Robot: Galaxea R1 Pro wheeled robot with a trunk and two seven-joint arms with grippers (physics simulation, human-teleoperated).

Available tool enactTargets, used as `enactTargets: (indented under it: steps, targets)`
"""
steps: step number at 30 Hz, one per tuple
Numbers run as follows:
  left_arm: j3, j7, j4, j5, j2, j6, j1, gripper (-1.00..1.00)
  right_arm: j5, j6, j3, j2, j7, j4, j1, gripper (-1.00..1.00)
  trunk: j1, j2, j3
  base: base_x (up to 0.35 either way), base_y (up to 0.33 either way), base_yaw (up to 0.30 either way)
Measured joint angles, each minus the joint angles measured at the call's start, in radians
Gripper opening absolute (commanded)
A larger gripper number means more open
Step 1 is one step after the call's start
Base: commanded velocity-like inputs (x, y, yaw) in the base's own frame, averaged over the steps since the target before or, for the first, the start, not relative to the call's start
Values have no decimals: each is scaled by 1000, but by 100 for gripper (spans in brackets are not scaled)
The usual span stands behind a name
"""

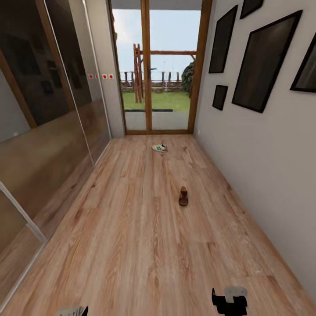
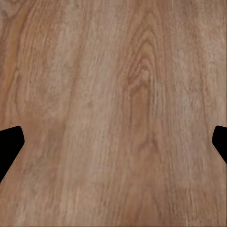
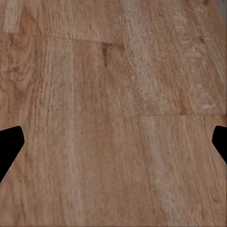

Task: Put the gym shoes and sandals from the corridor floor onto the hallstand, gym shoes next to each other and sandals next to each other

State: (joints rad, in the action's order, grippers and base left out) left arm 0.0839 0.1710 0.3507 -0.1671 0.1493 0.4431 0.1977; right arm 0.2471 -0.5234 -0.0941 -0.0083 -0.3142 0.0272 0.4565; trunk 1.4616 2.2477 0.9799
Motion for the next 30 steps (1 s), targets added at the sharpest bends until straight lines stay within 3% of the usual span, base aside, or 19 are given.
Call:
enactTargets:
  steps: [11, 30]
  targets:
    - [0, 0, 0, 0, 0, 0, 0, 100, 0, 0, 0, 1, 0, 0, 0, 100, 0, 0, 0, 337, 10, 0]
    - [0, 0, 0, 0, 0, 1, 0, 100, 0, 0, 0, 1, 0, 0, 0, 100, 0, 0, 0, 335, 120, 0]
